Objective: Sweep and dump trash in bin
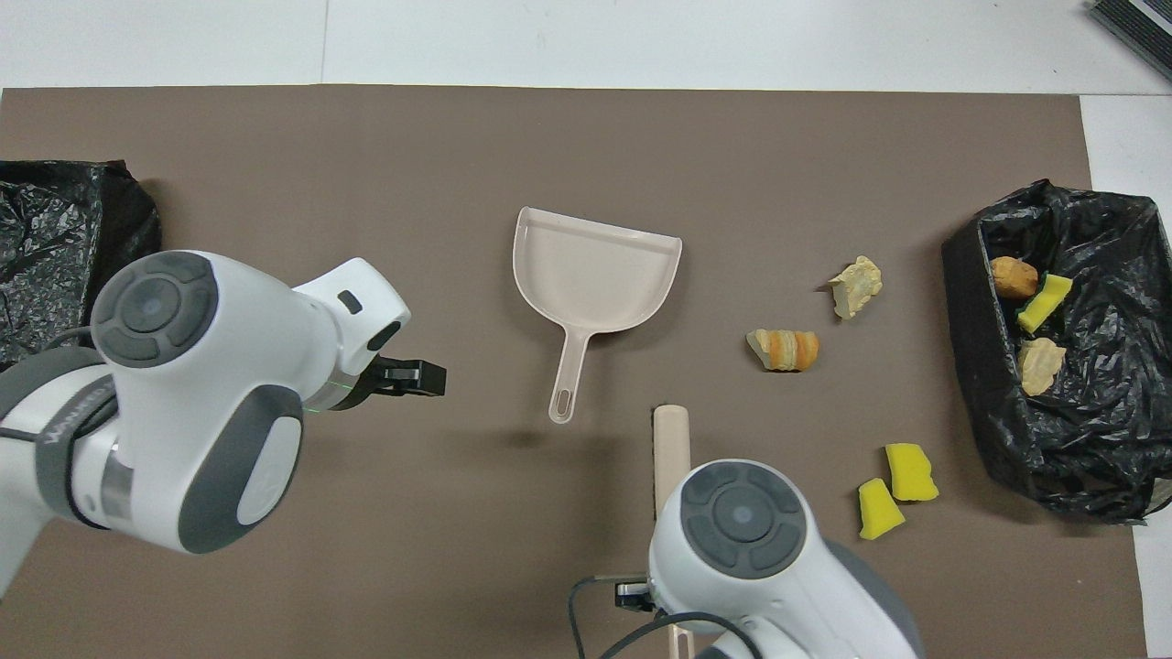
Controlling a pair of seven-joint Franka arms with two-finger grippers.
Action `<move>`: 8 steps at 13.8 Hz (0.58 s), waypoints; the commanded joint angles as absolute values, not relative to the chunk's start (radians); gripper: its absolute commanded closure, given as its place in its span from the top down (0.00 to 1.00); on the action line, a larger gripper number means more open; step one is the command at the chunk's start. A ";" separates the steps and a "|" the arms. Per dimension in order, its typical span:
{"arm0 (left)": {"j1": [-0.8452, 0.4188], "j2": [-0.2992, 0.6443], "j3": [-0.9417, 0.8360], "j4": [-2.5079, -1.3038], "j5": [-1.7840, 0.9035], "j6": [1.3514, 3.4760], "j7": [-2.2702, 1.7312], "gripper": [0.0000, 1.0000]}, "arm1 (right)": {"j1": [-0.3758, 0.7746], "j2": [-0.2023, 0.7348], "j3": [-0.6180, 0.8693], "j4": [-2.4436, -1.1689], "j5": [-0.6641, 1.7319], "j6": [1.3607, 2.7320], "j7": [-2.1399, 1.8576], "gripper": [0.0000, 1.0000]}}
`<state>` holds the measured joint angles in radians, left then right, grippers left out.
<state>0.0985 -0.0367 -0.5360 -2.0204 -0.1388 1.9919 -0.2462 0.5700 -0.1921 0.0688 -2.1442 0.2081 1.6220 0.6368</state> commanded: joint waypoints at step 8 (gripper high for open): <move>-0.170 0.282 -0.522 -1.835 0.099 2.180 -0.552 1.00 | -0.004 -0.144 0.080 -2.006 -0.162 1.627 -0.313 0.00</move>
